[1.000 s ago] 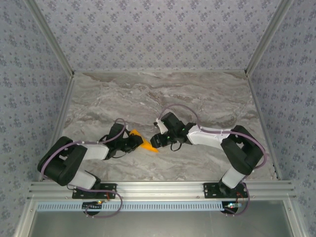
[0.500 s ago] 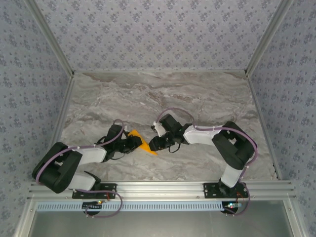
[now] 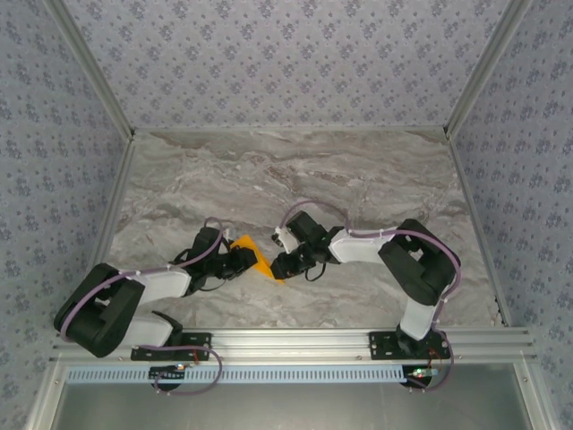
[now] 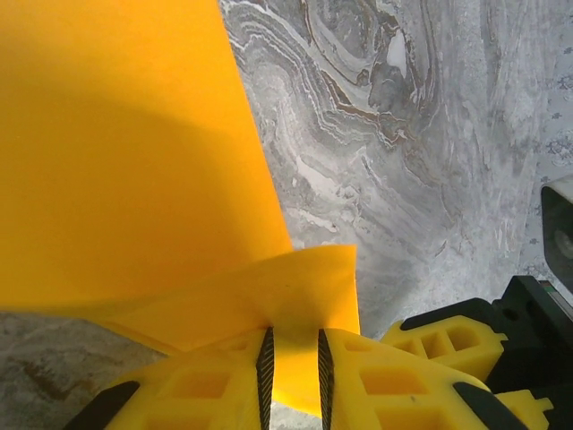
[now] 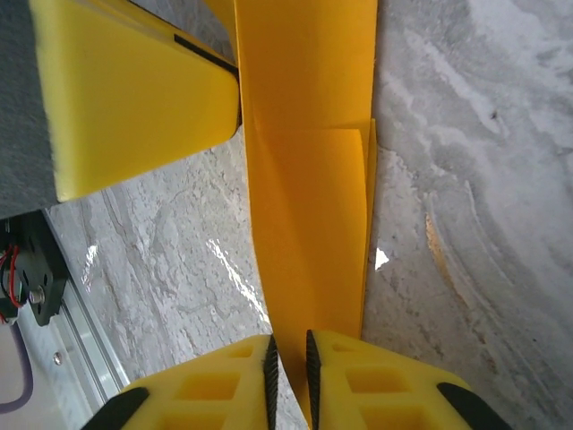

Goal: Fold a paper plane with a square sheet of paper (pick it up from the middle)

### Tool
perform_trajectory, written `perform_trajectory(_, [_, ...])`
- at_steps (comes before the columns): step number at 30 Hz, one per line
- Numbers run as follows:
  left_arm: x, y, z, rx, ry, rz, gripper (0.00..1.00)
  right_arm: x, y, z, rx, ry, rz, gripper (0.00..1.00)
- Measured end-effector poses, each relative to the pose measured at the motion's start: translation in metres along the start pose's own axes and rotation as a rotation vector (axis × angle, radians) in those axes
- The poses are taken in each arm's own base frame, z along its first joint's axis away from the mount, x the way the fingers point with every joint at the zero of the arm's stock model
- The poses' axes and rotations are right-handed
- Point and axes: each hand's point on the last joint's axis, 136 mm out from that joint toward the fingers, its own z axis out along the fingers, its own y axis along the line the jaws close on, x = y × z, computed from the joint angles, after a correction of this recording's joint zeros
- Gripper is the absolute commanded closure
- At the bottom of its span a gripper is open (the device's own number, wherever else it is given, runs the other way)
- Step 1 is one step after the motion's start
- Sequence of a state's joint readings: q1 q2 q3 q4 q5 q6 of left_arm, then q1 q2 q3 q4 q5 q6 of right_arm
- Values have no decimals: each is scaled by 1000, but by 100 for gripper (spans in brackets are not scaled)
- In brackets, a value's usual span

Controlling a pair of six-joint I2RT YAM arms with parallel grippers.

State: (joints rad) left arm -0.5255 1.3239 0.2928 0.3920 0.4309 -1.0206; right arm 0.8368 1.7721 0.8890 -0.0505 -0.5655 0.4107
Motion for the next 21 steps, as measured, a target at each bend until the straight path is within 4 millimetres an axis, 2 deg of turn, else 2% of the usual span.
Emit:
perform_trajectory(3, [1, 0, 0, 1, 2, 0, 76, 3, 1, 2, 2, 14, -10, 86])
perform_trajectory(9, [1, 0, 0, 1, 2, 0, 76, 5, 4, 8, 6, 38, -28, 88])
perform_trajectory(17, [1, 1, 0, 0, 3, -1, 76, 6, 2, 9, 30, 43, -36, 77])
perform_trajectory(21, [1, 1, 0, 0, 3, -1, 76, 5, 4, 3, 41, 35, -40, 74])
